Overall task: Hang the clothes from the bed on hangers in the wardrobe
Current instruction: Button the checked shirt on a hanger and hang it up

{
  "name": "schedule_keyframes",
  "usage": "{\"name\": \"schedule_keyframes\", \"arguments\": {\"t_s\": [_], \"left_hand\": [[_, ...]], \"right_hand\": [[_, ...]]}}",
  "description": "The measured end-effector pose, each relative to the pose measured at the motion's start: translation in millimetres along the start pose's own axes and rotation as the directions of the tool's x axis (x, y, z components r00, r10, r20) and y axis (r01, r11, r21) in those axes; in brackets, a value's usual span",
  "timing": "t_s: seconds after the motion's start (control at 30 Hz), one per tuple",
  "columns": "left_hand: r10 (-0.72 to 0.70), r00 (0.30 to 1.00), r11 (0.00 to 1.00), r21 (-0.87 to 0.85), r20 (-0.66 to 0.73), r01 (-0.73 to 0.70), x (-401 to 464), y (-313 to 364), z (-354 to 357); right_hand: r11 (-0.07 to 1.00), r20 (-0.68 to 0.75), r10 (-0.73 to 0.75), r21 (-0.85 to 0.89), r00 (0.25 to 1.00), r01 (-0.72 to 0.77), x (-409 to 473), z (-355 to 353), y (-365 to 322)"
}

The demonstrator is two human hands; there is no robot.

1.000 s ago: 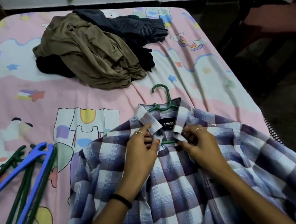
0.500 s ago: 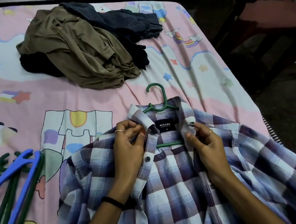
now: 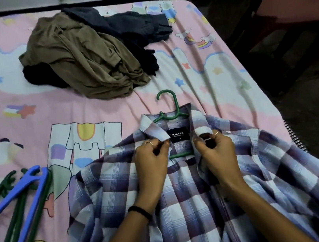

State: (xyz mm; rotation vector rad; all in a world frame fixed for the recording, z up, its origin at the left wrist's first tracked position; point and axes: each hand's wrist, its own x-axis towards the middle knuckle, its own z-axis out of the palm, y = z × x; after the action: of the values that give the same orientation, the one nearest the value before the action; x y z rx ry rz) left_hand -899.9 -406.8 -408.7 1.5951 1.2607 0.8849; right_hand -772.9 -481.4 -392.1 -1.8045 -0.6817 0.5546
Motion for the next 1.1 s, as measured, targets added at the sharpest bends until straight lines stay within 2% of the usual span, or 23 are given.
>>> {"name": "schedule_keyframes", "arguments": {"t_s": [0.07, 0.13, 0.23, 0.43, 0.67, 0.8, 0.87, 1.1], "left_hand": [[0.108, 0.994, 0.982, 0.158, 0.01, -0.108, -2.5, 0.0, 6.4], [0.164, 0.986, 0.947, 0.279, 0.002, -0.159, -1.9, -0.6, 10.1], [0.118, 0.993, 0.92, 0.379, -0.018, -0.103, 0.3, -0.1, 15.7], [-0.012, 0.993, 0.897, 0.438, -0.115, 0.061, -3.4, 18.0, 23.7], [-0.004, 0.996, 0.914, 0.405, -0.089, 0.04, -8.7, 22.8, 21.5], [0.077, 0.992, 0.922, 0.386, -0.096, -0.035, -14.8, 38.0, 17.1], [0.078, 0.993, 0.942, 0.332, -0.083, -0.046, -19.1, 46.0, 14.4], [-0.109, 0.994, 0.994, -0.016, 0.019, 0.11, -20.2, 43.5, 4.8]], "right_hand": [[0.998, 0.045, -0.02, -0.06, 0.999, 0.023, 1.7, -0.9, -7.0], [0.987, 0.064, -0.063, -0.144, 0.996, 0.072, 4.8, -0.4, -15.7], [0.98, 0.114, -0.025, -0.192, 0.993, 0.047, 3.9, 3.4, -18.1], [0.98, 0.155, 0.066, -0.197, 0.986, -0.034, 1.6, 0.9, -13.7], [0.979, 0.243, 0.198, -0.098, 0.95, -0.179, -2.9, -7.0, -7.6], [0.972, 0.28, 0.23, -0.027, 0.932, -0.231, 1.0, -14.2, -5.3], [0.971, 0.273, 0.237, -0.031, 0.932, -0.238, 5.3, -18.1, -7.5], [0.991, 0.271, 0.114, 0.033, 0.956, -0.127, 5.1, -4.4, -25.5]]}}
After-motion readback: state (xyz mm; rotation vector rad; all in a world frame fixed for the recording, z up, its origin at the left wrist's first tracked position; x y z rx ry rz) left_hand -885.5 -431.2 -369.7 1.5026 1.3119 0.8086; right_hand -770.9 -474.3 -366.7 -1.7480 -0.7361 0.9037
